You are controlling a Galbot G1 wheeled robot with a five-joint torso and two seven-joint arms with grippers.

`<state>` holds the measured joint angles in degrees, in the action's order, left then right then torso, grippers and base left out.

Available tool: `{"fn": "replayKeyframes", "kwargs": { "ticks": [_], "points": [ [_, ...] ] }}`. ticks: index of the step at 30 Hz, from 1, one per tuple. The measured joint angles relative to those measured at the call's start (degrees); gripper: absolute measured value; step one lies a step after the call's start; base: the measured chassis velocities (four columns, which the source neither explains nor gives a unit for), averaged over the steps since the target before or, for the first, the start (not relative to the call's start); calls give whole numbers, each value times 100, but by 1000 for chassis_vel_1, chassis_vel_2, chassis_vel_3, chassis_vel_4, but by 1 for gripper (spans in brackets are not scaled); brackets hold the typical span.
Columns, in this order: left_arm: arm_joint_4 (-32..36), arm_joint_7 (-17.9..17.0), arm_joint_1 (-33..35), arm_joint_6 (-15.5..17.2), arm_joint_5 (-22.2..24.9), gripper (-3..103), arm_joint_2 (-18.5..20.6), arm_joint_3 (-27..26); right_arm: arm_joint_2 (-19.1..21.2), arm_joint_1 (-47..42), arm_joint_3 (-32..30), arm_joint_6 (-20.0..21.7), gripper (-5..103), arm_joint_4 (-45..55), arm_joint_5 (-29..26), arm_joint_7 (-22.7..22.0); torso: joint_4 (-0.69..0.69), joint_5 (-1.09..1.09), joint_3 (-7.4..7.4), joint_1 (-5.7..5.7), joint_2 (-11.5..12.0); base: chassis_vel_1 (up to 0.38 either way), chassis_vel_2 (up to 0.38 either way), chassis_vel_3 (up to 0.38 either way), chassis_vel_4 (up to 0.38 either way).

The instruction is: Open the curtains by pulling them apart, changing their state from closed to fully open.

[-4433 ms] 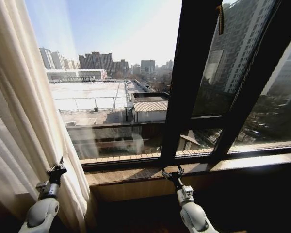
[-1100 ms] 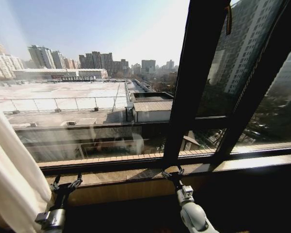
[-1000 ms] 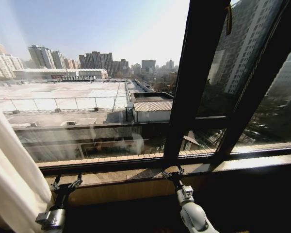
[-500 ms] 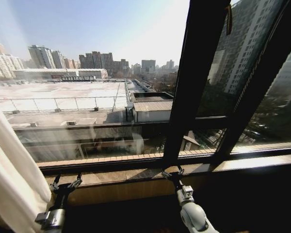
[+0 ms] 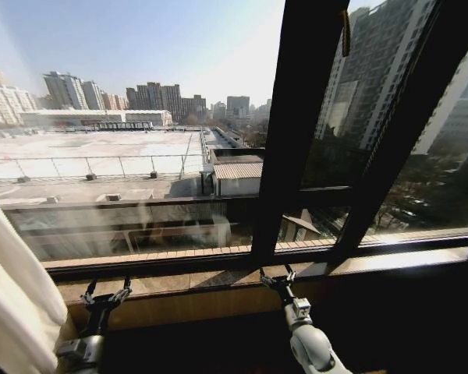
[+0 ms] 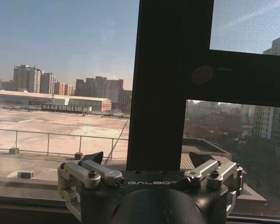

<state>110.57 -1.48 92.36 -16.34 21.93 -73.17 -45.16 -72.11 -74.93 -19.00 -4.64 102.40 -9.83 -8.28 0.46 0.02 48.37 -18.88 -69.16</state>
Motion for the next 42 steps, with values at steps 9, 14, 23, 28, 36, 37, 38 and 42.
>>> {"fn": "replayKeyframes", "kwargs": {
  "ticks": [9,14,23,28,36,37,38,42],
  "points": [
    [0,0,-1,2,1,100,1,-1,0,0,0,0,100,0,0,0,0,1,0,0,0,-341,-323,334,333],
    [0,0,-1,4,1,100,0,-1,0,0,-1,0,100,0,0,0,0,-1,0,0,0,-366,-354,382,360],
    [-1,0,-1,4,1,100,1,-1,0,0,0,0,100,0,0,0,0,2,1,0,0,-361,-356,355,359],
    [-1,0,-1,4,1,100,1,-2,0,0,0,0,100,0,0,0,0,-2,0,0,0,-367,-345,346,336],
    [-1,0,-1,5,1,100,1,-2,0,0,0,0,100,0,0,0,0,-1,0,0,0,-367,-343,364,348],
    [-1,0,-1,5,1,100,1,-2,0,0,0,0,100,0,0,0,1,-1,1,0,0,-344,-343,366,350],
    [-1,0,-1,5,1,100,1,-2,0,0,0,0,100,0,0,0,0,-1,0,0,0,-344,-359,371,350],
    [-1,0,-1,5,1,100,1,-2,0,0,0,0,100,0,0,0,0,0,0,0,0,-352,-348,369,347]
  ]
}}
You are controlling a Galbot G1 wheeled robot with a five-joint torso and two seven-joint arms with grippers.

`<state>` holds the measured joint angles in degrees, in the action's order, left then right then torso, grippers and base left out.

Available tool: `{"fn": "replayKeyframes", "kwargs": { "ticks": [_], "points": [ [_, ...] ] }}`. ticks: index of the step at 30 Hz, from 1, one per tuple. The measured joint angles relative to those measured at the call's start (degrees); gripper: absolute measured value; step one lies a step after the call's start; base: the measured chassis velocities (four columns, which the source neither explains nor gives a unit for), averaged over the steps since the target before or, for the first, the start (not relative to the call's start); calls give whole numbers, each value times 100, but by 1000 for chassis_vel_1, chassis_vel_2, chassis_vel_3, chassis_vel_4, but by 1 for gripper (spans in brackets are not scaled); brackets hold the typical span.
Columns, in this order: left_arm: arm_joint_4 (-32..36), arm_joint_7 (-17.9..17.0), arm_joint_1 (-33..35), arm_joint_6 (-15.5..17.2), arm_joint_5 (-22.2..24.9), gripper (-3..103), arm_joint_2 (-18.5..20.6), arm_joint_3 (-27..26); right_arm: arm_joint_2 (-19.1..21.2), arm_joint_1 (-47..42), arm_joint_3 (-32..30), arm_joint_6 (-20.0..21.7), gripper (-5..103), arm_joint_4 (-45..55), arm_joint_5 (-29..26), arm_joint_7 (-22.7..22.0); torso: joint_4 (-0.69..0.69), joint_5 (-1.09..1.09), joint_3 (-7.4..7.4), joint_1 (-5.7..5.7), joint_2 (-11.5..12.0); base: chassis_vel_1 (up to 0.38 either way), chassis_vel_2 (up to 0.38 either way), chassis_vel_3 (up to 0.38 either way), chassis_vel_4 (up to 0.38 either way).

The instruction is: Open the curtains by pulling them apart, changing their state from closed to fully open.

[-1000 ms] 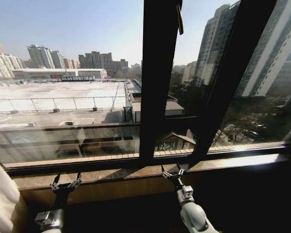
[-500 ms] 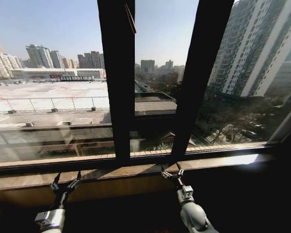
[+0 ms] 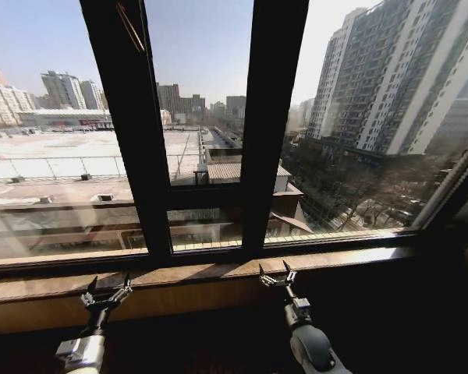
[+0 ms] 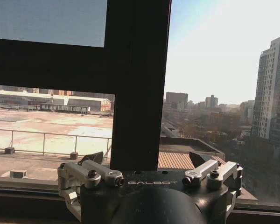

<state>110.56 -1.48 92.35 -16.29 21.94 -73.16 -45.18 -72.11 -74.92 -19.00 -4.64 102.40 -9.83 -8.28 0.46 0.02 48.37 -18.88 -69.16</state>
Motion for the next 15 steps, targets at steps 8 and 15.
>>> {"fn": "replayKeyframes", "kwargs": {
  "ticks": [8,15],
  "points": [
    [0,0,0,0,0,100,0,1,1,0,-3,0,100,0,0,-1,1,-3,0,0,0,-314,-335,298,317],
    [0,1,-1,0,0,100,0,1,0,0,-3,0,100,0,0,-1,1,0,1,-1,1,-52,-159,101,144]
  ]
}}
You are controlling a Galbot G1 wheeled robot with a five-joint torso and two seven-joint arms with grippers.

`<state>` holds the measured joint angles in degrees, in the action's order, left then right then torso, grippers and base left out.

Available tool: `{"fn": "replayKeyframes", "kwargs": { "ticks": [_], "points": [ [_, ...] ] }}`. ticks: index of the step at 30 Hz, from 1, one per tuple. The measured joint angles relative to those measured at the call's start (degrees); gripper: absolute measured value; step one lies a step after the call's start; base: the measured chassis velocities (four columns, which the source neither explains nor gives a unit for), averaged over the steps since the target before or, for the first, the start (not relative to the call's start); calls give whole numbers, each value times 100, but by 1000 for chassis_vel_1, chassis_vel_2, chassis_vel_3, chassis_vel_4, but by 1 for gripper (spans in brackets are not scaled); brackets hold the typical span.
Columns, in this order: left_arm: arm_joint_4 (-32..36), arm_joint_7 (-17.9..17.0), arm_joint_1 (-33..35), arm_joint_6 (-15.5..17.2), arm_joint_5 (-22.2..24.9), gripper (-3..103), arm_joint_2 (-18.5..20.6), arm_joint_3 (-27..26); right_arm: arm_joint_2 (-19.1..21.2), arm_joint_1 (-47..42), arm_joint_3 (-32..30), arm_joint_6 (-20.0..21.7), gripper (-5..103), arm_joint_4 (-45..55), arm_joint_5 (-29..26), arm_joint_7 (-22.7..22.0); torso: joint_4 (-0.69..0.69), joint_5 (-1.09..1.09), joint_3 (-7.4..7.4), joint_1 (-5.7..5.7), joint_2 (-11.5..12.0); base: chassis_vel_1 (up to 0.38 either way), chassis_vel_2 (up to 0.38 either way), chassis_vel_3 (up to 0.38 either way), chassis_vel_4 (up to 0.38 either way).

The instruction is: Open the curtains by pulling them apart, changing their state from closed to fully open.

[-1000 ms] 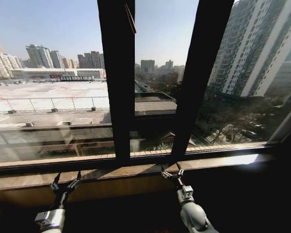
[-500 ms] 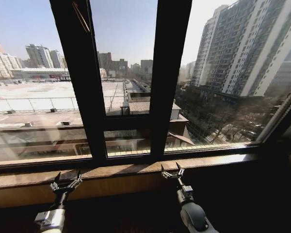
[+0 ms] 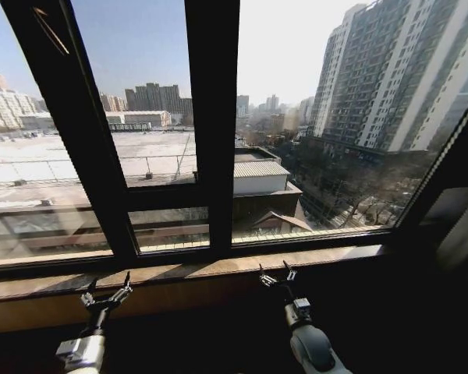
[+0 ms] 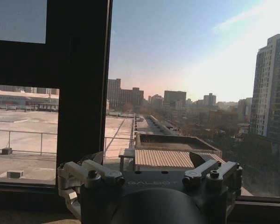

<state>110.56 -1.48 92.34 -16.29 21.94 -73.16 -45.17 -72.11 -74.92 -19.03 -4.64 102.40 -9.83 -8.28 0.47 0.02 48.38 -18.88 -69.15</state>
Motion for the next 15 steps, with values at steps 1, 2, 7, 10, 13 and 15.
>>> {"fn": "replayKeyframes", "kwargs": {
  "ticks": [1,2,7,10,13,15],
  "points": [
    [0,0,0,0,0,100,1,-1,-1,0,1,0,100,0,0,0,0,1,0,0,0,55,-90,-76,59],
    [0,-1,0,0,0,100,1,-2,-2,0,3,0,100,0,0,0,-2,3,0,0,0,101,-63,-76,70],
    [0,-2,0,0,0,100,2,-4,-2,0,4,0,100,0,0,0,-2,1,0,0,0,142,-102,-173,101],
    [0,-2,1,0,0,100,2,-3,-2,0,4,0,100,0,0,0,-1,-1,0,0,0,183,-221,-199,175],
    [0,-2,1,0,0,100,1,-3,-1,0,4,0,100,0,0,0,-1,-1,0,1,0,187,-294,-192,332],
    [0,-2,1,0,0,100,1,-3,-1,0,4,0,100,0,0,0,-2,-1,-1,1,0,200,-383,-194,421]
  ]
}}
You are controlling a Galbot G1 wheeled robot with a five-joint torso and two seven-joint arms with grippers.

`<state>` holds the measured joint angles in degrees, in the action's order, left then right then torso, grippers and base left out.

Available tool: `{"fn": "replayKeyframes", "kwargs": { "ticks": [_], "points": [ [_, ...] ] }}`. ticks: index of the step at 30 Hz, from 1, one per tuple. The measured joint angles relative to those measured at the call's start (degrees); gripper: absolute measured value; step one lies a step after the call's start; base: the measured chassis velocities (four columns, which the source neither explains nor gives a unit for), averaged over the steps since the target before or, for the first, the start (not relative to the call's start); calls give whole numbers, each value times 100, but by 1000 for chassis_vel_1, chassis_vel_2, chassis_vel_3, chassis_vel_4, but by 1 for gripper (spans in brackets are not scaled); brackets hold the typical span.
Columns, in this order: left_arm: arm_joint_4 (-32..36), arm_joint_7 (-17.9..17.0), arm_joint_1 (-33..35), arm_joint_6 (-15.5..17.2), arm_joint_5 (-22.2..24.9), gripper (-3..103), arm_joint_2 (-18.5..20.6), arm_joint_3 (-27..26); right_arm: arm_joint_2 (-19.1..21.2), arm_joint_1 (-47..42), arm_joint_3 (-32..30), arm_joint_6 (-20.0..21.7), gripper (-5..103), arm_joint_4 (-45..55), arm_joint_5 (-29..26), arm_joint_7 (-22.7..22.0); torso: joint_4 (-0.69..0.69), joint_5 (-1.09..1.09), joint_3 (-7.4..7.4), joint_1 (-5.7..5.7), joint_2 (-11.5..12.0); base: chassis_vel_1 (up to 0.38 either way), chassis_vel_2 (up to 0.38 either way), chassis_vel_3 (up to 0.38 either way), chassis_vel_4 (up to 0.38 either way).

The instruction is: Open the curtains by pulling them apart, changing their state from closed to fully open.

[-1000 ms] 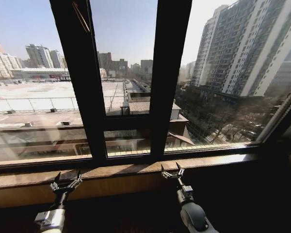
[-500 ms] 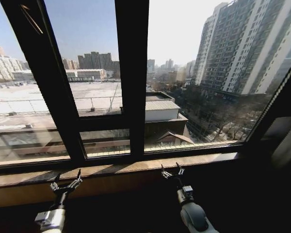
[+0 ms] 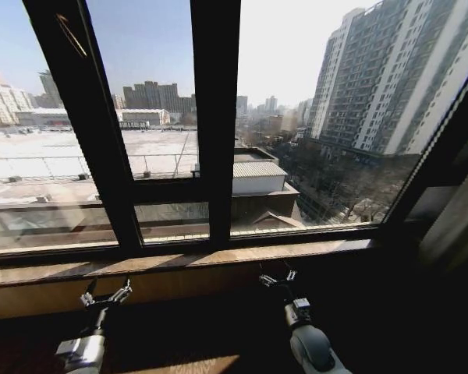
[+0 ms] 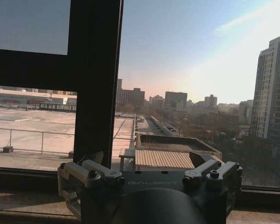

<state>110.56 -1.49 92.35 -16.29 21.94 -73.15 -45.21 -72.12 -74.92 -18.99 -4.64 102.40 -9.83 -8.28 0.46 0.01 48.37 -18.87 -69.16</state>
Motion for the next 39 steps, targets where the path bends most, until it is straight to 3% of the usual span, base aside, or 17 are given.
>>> {"fn": "replayKeyframes", "kwargs": {
  "ticks": [18,23,27,39],
  "points": [
    [0,3,1,-1,0,100,-2,4,2,0,-3,0,100,0,0,0,1,-1,-1,2,-2,217,-470,-206,458],
    [-1,-3,2,-1,0,100,0,-2,-1,-1,2,0,100,0,0,0,-3,3,-2,5,-3,221,-138,-245,184],
    [0,-7,0,-1,1,100,1,-1,-1,-2,1,0,100,0,0,0,2,2,-2,4,-3,-5,33,-110,12],
    [0,-2,0,-1,1,100,0,2,1,1,-1,0,100,0,0,0,1,1,-1,2,0,-33,6,43,-11]
  ]
}}
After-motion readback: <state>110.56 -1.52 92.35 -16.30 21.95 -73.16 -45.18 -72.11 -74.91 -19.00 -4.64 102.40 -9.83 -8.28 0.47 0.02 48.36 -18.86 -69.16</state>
